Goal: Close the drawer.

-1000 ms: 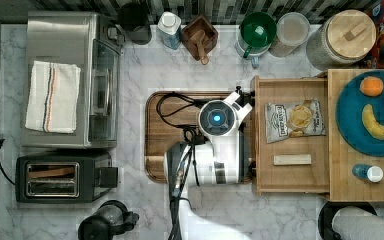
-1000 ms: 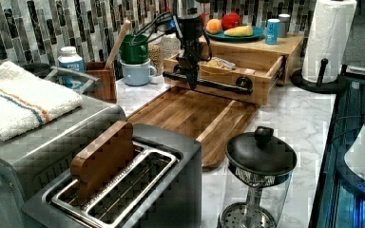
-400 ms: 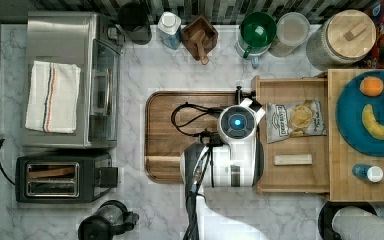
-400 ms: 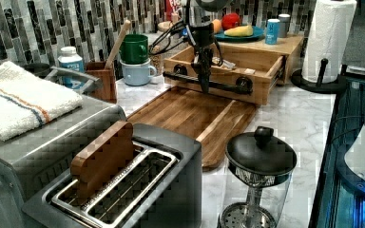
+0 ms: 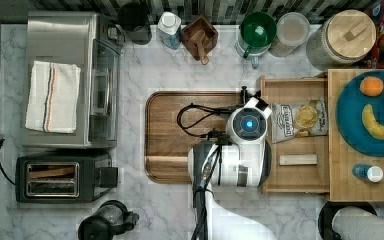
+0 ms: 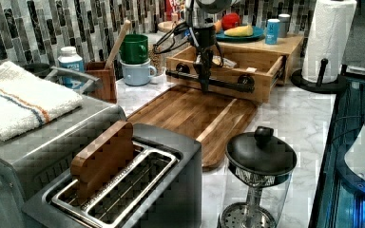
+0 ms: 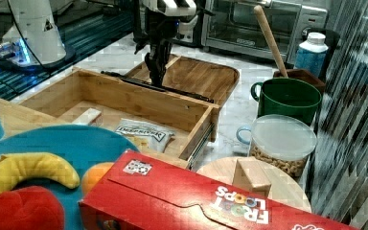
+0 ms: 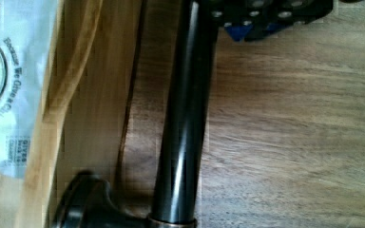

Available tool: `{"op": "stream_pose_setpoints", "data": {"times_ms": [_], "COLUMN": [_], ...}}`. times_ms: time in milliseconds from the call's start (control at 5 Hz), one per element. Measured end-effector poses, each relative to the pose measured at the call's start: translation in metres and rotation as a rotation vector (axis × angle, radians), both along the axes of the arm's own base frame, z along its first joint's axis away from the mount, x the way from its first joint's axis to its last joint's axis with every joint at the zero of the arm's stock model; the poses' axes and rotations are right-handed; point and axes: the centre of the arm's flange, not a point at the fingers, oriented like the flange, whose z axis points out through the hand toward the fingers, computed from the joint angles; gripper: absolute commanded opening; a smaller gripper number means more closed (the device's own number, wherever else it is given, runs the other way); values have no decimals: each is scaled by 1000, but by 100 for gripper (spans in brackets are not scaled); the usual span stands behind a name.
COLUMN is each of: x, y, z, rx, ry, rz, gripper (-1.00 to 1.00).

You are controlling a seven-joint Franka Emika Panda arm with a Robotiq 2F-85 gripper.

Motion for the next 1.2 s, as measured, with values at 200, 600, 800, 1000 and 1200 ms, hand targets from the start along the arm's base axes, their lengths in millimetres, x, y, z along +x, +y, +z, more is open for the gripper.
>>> {"op": "stream_pose_setpoints", "data": {"times_ms": [200, 600, 800, 1000, 1200], "x": [-1, 2, 5, 6, 2], "y": [-14, -72, -112, -161, -202], "z": [-1, -3, -5, -5, -2], "rx": [2, 8, 10, -5, -7], "ry": [7, 22, 33, 24, 2], "rz": [52, 153, 146, 100, 20], "gripper": [-100, -100, -100, -100, -100]}}
